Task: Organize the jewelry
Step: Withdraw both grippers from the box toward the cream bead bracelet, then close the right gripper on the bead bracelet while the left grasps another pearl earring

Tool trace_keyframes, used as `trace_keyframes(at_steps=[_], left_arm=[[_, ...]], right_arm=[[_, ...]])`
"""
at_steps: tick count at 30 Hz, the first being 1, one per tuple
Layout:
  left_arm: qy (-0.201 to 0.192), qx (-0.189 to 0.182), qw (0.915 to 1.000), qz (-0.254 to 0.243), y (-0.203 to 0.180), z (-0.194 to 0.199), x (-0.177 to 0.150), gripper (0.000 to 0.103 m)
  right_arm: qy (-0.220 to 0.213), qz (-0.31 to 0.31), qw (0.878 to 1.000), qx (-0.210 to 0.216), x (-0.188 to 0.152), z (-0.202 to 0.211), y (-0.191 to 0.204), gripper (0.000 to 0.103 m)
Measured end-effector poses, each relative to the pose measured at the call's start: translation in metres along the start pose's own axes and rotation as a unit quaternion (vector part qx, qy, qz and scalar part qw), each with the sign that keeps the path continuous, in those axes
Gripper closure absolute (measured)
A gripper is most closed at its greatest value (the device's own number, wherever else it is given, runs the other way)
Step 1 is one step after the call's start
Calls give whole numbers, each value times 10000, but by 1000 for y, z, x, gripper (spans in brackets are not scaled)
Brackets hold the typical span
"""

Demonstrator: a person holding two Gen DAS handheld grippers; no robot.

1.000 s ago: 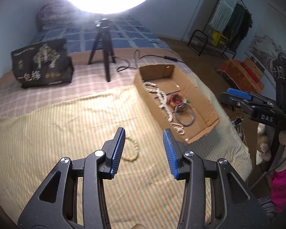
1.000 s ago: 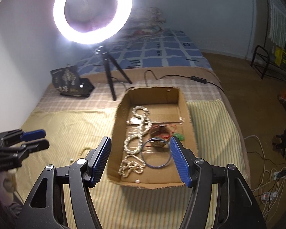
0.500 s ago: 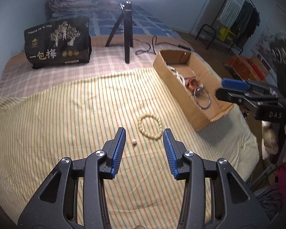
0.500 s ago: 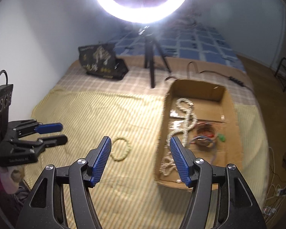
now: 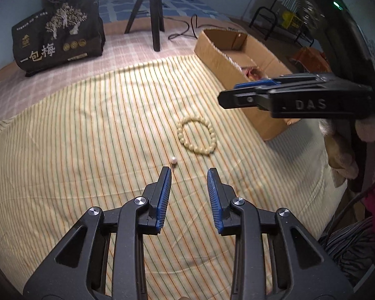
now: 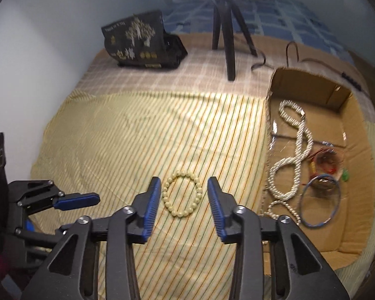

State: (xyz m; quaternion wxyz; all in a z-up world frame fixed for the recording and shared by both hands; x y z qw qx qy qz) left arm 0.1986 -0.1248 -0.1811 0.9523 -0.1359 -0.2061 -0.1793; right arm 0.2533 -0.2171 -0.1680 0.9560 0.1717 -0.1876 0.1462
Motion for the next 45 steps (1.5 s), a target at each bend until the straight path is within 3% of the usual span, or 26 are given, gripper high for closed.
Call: trace_keyframes(at_steps=[15, 25, 30, 45], left_arm=[[227, 197, 9994, -183, 4, -33, 0, 73], [270, 252, 9987, -364, 5, -50, 4, 74], [335, 283, 9982, -412, 6, -59, 5, 79], [376, 285, 9978, -460, 10, -77, 9, 81]], right_arm=[[516, -79, 9986, -25, -12, -45, -10, 78], [582, 14, 9981, -188, -11, -60, -13, 85], [599, 65, 9978, -260, -11, -65, -12, 85], [674, 325, 9955, -589, -10, -82, -10, 87]])
Point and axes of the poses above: each gripper's, at about its wrist camera, not at the fingertips, and z roughly against the way its jaws point, y to its left, x to its top, the point moved 7 cm from there along -z, roughly the way its jaws point, and after that the axes turned 2 degrees about x, right-handed, at the moved point
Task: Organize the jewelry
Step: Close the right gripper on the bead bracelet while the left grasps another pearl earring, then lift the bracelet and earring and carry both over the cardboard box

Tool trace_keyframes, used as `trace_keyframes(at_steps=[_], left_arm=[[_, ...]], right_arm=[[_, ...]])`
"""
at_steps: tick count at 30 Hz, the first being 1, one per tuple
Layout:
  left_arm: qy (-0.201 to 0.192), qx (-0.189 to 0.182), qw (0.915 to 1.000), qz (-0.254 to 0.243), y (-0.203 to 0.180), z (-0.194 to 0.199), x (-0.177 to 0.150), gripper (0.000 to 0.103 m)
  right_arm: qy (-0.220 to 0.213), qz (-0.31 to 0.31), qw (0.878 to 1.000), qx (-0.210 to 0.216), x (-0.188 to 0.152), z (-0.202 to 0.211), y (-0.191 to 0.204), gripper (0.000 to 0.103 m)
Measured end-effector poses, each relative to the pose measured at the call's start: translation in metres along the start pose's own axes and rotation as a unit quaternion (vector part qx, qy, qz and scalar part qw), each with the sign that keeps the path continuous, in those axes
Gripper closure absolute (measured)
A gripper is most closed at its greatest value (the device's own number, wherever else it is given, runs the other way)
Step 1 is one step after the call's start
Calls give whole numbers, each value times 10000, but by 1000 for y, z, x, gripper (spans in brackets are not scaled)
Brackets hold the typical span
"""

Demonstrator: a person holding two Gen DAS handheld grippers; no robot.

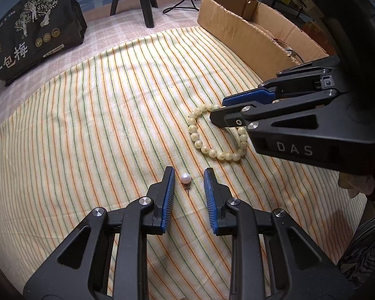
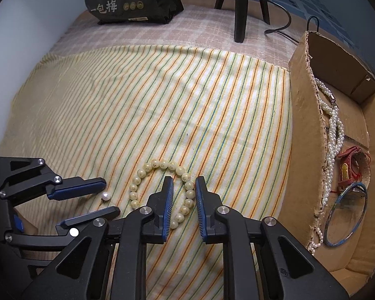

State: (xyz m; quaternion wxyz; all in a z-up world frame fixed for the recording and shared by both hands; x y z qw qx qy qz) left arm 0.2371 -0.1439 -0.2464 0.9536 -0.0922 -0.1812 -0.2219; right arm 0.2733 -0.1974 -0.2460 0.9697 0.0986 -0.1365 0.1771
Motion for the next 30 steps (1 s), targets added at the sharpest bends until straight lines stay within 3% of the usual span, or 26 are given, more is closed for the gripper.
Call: trace_keyframes(at_steps=[7, 16, 30], left_arm=[[-4, 95, 9999, -71, 2, -4, 0, 96], [-93, 100, 9999, 14, 7, 4, -2, 96], [-504, 140, 9983, 249, 16, 47, -2, 97]], right_arm=[[17, 70, 9999, -87, 0, -2, 1, 95], [-122, -21, 9999, 7, -2, 4, -2, 97], [-589, 16, 9981, 174, -1, 50, 7, 97]])
Point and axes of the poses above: each gripper's, at about its wrist camera, not at the fingertips, and z roughly against the way its jaws point, y to its left, x to its top, the point moved 7 cm from there along -z, roughly the way its jaws point, and after that the axes turned 2 degrees about x, right-handed, at the moved point
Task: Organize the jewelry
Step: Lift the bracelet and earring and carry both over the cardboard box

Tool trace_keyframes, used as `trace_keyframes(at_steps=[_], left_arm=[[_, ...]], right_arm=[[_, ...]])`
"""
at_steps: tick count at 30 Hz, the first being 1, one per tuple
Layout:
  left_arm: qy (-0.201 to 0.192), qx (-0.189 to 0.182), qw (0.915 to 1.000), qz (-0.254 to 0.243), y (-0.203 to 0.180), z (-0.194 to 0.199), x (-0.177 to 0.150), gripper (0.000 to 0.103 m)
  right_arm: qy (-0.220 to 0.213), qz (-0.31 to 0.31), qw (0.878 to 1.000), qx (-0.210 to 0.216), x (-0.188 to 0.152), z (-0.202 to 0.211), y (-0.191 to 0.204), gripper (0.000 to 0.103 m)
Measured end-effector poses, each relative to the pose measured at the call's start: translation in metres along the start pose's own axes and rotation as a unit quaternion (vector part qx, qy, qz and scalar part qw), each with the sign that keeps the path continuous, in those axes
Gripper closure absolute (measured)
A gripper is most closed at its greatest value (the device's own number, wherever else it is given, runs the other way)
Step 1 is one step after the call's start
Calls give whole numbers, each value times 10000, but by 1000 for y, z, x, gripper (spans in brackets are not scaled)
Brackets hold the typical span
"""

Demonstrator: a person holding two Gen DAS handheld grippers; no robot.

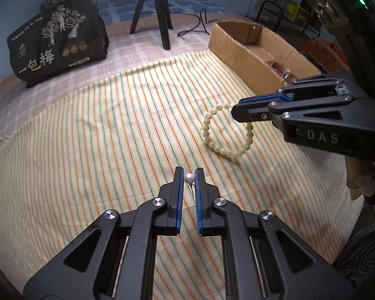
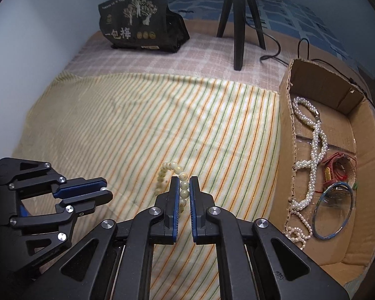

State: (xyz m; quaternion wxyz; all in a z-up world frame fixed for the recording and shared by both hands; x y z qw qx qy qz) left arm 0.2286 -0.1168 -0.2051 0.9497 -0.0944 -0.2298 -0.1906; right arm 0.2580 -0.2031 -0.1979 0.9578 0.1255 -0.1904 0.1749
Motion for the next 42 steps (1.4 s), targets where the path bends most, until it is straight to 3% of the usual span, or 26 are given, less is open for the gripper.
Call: trace_keyframes(at_steps=[10, 20, 42], left_arm=[[-304, -127, 9994, 122, -15, 28, 8, 97], [-581, -364, 9975, 196, -35, 51, 18, 97], [-895, -810, 9927, 16, -95, 53, 60, 97]], right_arm=[[-293, 226, 9993, -40, -2, 35, 13, 97], [-655, 131, 9977, -85, -4, 76, 1, 97], [-1501, -657, 9850, -533, 2, 158, -98, 97]])
Point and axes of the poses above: each gripper's, at about its wrist camera, not at the fingertips, and z roughly against the way its jaws point, y to its left, x to its top, the point moved 7 cm from there along -z, roughly the way its jaws point, and after that the axes turned 2 degrees about x, right-handed, at the moved point
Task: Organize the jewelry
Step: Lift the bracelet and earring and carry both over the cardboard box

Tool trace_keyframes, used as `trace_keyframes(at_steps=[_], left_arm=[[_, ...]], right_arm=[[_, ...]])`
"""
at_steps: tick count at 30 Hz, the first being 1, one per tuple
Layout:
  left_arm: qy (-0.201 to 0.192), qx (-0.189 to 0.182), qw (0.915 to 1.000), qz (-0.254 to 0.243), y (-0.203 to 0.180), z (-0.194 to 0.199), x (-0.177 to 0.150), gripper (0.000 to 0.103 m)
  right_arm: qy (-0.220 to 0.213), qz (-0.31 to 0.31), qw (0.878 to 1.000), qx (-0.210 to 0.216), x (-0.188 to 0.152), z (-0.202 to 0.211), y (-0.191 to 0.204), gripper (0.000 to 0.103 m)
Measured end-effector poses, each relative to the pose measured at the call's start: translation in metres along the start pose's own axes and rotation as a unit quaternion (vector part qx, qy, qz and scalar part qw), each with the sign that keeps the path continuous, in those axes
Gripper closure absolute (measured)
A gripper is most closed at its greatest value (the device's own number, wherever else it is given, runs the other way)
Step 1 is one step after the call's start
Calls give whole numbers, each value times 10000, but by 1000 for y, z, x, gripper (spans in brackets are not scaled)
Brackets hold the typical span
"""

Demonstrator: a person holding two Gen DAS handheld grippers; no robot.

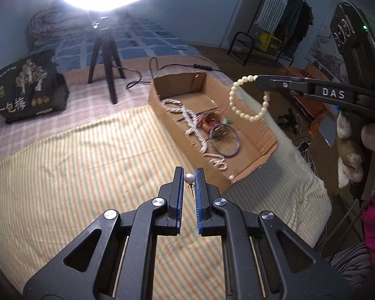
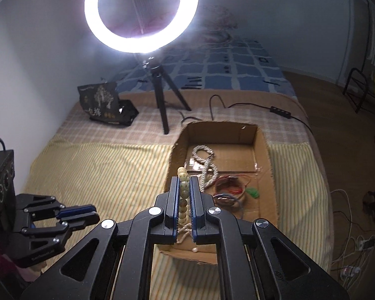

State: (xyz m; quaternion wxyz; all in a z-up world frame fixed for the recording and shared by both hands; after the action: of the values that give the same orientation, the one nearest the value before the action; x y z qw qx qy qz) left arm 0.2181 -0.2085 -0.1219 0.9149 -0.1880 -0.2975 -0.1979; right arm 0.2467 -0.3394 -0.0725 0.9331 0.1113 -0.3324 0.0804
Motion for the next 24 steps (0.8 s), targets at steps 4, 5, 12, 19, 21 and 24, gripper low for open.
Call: trace_keyframes(at_steps=[4, 5, 12, 19, 21, 24], left_arm=[[-30, -55, 9999, -100, -13, -7, 8, 97], [-45, -58, 9999, -139, -16, -8, 10, 97], [-93, -90, 9996, -260, -32, -17, 21, 97], [-108, -121, 9993, -330, -47, -32, 31, 97], [-109, -134, 9992, -348, -51, -37, 35, 97], [-126, -132, 9991, -387, -56, -44, 39, 97]], right_arm=[[-49, -43, 9999, -105, 5, 0, -12, 97], [-52, -50, 9999, -117, 5, 0, -15, 97], [-46, -55, 9996, -257, 10, -8, -33, 97], [-24, -134, 9992, -387, 18, -21, -53, 97], [-19, -164, 9990, -413, 20, -25, -58, 97], [4, -193, 9989, -422, 22, -32, -65, 97]])
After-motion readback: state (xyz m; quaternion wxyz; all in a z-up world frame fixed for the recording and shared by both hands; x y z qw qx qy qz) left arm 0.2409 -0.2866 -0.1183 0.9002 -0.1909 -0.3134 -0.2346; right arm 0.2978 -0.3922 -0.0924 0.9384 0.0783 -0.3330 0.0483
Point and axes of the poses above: each gripper's, at about its wrist camera, not at the fingertips, and z roughly against the way its jaws point, y to its left, x to its top, the point moved 7 cm from there along -z, roughly the way its jaws point, and after that the axes turned 2 degrees about x, right-handed, at the moved point
